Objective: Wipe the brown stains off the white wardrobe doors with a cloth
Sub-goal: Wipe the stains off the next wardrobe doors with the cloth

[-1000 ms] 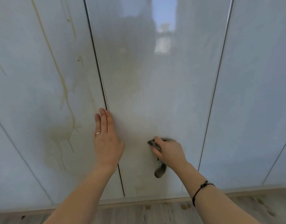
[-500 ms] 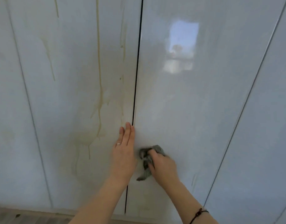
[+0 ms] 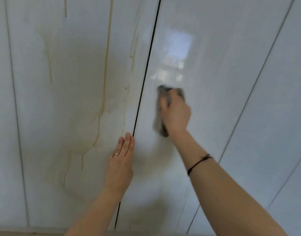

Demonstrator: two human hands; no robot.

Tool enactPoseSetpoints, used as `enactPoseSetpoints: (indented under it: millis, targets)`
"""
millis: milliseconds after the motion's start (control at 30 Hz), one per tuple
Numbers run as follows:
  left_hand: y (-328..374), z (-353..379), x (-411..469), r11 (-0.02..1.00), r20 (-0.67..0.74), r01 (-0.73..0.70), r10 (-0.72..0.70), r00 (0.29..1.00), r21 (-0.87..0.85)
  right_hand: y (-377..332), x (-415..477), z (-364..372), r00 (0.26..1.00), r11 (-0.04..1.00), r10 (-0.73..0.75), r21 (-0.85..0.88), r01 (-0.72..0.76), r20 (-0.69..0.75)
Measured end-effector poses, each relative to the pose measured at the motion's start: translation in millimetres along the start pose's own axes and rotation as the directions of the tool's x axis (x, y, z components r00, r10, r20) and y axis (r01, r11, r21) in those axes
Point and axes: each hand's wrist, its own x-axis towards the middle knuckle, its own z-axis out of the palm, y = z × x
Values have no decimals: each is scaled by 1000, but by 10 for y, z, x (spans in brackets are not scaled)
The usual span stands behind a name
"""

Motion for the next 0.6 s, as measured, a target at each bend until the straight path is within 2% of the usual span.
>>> enactPoseSetpoints:
  millis: [33, 100, 167, 200, 267, 333, 367, 400, 433, 533, 600]
  targets:
    - [29, 7, -6, 1000, 18, -4, 4, 1000, 1, 2, -305, 93, 988, 988, -131, -66, 136, 76]
    - [51, -1, -6, 1000, 43, 8, -9, 999, 14, 147, -997, 172, 884, 909, -365, -95, 407, 291]
    - [55, 1, 2, 999, 46, 21, -22, 999, 26, 510, -1446, 102, 807, 864, -418, -93, 495, 417]
    - [59, 10, 1, 999, 41, 18, -20, 999, 32, 736, -1507, 18, 809, 870, -393, -109, 481, 438]
    - [55, 40, 4, 999, 22, 15, -16, 1000, 46, 1145, -1281, -173, 870, 887, -310, -214, 410, 384]
    - [53, 108, -4, 998, 2, 13, -13, 1000, 59, 1525, -764, -383, 982, 927, -92, -346, 144, 164]
    - [39, 116, 0, 998, -1, 12, -12, 1000, 62, 1631, -438, -511, 998, 942, 59, -333, -48, 23]
    - [49, 163, -7, 998, -2, 15, -15, 1000, 64, 1748, -173, -629, 977, 938, 193, -275, -210, -88]
    - [43, 168, 4, 998, -9, 21, -21, 1000, 66, 1791, 40, -701, 947, 930, 279, -202, -308, -159]
    - [59, 204, 10, 995, -15, 32, -31, 999, 98, 1745, -8, -661, 927, 937, 317, -88, -339, -201]
    - [76, 220, 13, 992, -15, 54, -52, 999, 111, 1642, -548, -409, 958, 959, 263, -82, -273, -115]
